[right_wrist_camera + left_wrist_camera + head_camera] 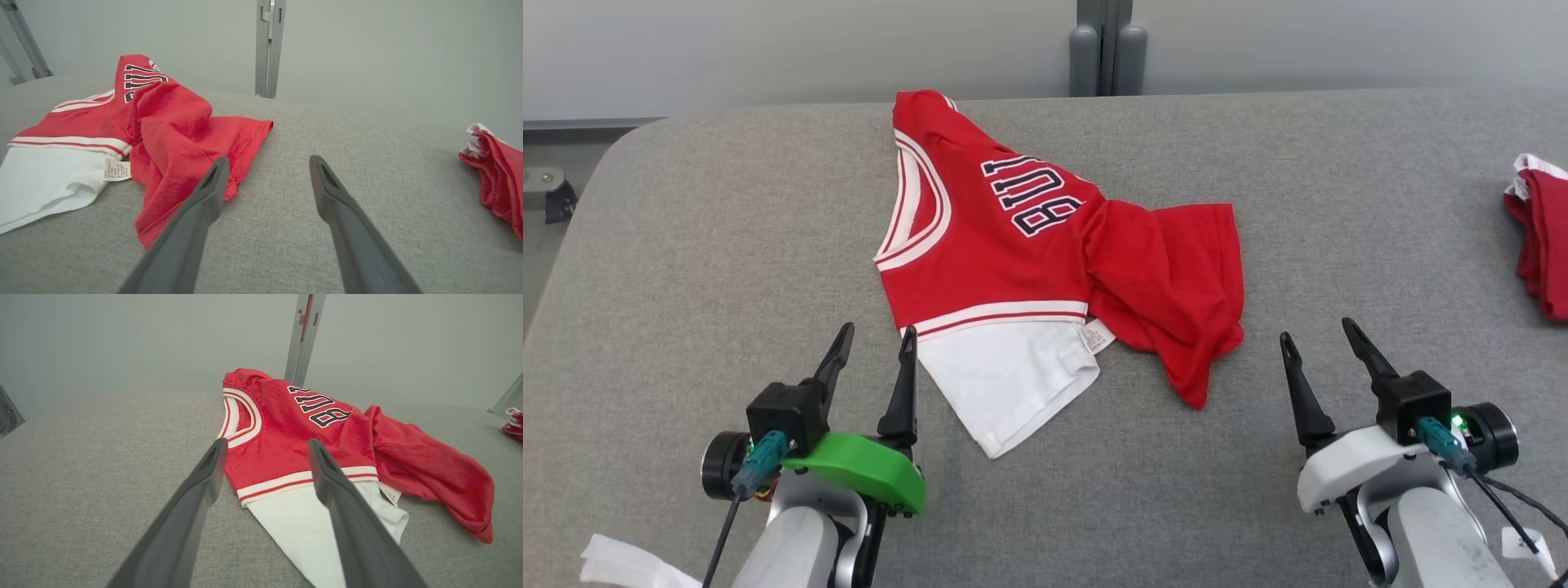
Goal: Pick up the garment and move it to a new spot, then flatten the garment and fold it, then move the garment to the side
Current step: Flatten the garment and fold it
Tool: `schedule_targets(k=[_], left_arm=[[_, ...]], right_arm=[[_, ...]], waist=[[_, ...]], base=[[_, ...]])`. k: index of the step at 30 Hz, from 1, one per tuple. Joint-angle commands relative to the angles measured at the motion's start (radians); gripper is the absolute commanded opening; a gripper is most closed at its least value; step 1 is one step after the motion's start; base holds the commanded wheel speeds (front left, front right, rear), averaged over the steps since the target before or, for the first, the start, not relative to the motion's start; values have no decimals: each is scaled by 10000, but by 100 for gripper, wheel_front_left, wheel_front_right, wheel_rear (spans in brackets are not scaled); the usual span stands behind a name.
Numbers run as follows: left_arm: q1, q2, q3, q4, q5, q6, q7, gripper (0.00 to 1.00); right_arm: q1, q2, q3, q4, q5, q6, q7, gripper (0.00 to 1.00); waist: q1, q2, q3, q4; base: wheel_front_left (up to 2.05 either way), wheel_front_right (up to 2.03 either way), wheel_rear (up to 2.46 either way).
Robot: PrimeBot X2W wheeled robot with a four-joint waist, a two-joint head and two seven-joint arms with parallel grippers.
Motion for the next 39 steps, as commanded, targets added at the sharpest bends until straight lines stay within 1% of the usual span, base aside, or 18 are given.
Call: schedule_targets(k=[1, 6, 13, 14, 15, 16, 17, 18, 19, 20, 25, 29, 35, 39], left_arm=[[219, 8, 44, -216, 33, 134, -50, 100], [571, -32, -15, -874, 21, 339, 37, 100], [729, 17, -83, -1223, 1, 495, 125, 100], [752, 25, -84, -1246, -12, 505, 125, 100], [764, 30, -86, -1261, -22, 510, 124, 100], [770, 34, -93, -1277, -36, 521, 123, 100], [776, 36, -96, -1286, -44, 522, 120, 100], [782, 42, -100, -1297, -51, 531, 116, 100], [789, 45, -100, -1300, -62, 546, 115, 100], [800, 47, -99, -1308, -75, 570, 114, 100], [834, 71, -107, -1344, -106, 616, 111, 100], [860, 88, -130, -1359, -92, 666, 105, 100], [877, 91, -184, -1345, -138, 682, 110, 100], [900, 82, -228, -1334, -171, 697, 125, 100]], right_arm=[[-382, -113, 55, 383, -107, -16, 50, 100], [-1524, -368, 456, 2248, -103, -17, 320, 100], [-2636, -537, 1109, 4248, 75, -17, 247, 100], [-2770, -530, 1204, 4515, 131, -17, 231, 90], [-2864, -524, 1283, 4713, 160, -17, 224, 73], [-2986, -512, 1389, 4947, 214, -17, 181, 42], [-3073, -505, 1455, 5093, 265, -17, 145, 35], [-3180, -496, 1548, 5283, 323, -17, 129, 22], [-3246, -492, 1616, 5409, 366, -17, 106, 15], [-3327, -492, 1685, 5553, 434, -17, 73, 0], [-3612, -577, 1888, 5879, 685, -17, -44, 0], [-3859, -764, 1833, 5478, 754, -17, -107, 0], [-4125, -1380, 1380, 3650, 398, -17, -98, 0], [-4198, -1694, 1046, 2364, -82, -17, -97, 0]], waist=[[0, 0, 76, 182], [0, 0, 299, 458], [0, 0, 499, 705], [0, 0, 513, 725], [0, 0, 521, 740], [0, 0, 529, 753], [0, 0, 535, 760], [0, 0, 540, 762], [0, 0, 541, 758], [0, 0, 539, 749], [0, 0, 535, 638], [0, 0, 509, 482], [0, 0, 399, 212], [0, 0, 324, 85]], base=[[0, 0, 0], [0, 0, 0], [0, 0, 0], [0, 0, 0], [0, 0, 0], [0, 0, 0], [0, 0, 0], [0, 0, 0], [0, 0, 0], [0, 0, 0], [0, 0, 0], [0, 0, 0], [0, 0, 0], [0, 0, 0]])
